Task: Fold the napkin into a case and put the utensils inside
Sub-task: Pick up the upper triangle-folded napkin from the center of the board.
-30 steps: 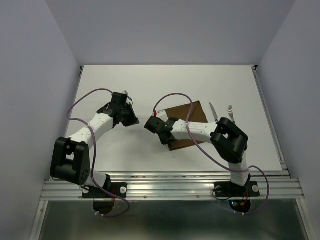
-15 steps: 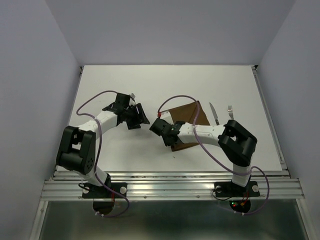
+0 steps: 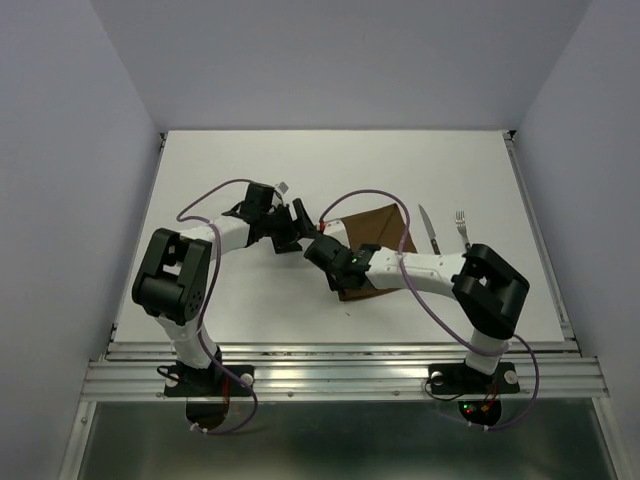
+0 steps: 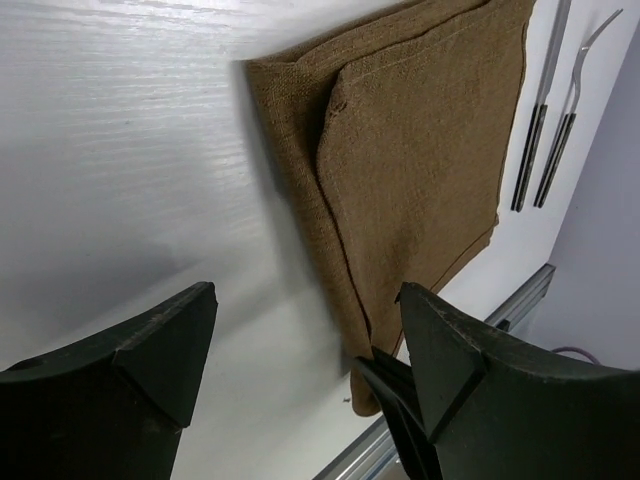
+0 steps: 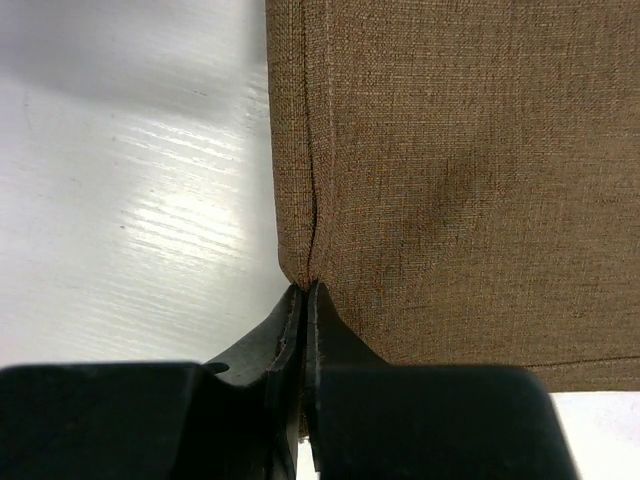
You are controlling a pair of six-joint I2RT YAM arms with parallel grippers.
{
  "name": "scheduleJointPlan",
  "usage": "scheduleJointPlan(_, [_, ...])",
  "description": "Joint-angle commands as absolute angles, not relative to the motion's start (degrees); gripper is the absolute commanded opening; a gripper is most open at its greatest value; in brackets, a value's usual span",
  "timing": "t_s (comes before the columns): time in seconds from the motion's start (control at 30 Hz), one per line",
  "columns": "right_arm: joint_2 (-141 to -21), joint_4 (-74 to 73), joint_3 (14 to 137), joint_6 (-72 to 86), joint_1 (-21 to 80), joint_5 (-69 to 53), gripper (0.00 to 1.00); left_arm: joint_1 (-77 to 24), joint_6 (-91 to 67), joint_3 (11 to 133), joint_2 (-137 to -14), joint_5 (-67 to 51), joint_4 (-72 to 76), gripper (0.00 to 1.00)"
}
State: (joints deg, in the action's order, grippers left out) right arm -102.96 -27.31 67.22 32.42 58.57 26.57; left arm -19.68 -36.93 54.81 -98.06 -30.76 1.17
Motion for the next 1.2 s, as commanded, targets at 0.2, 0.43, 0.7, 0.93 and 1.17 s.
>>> scheduleJointPlan(0.2, [-97.74, -23.64, 65.65, 33.4, 58.97, 26.19, 0.01, -21.97, -42.71, 56.25, -102.04, -33.4, 11.34, 0.81])
scheduleJointPlan(0.43, [-95.89, -23.64, 64.78, 33.57, 58.97, 26.19, 0.01, -23.29, -43.94, 56.78, -105.46, -32.52, 12.74, 0.72])
scheduleJointPlan(0.7, [-95.27, -23.56, 63.98, 33.92, 58.97, 26.19, 0.01, -23.47, -45.88, 56.51, -106.96, -30.85, 14.41, 0.63])
scheduleJointPlan(0.93, [-93.69, -23.12, 62.67, 35.07, 58.97, 27.24, 0.01, -23.64, -45.44, 57.74, -107.4, -28.3, 13.54, 0.53])
scheduleJointPlan(1.17, [-92.73, -22.07, 59.96, 35.42, 58.97, 27.16, 0.04, -23.64, -43.86, 59.85, -108.02, -28.39, 11.87, 0.12])
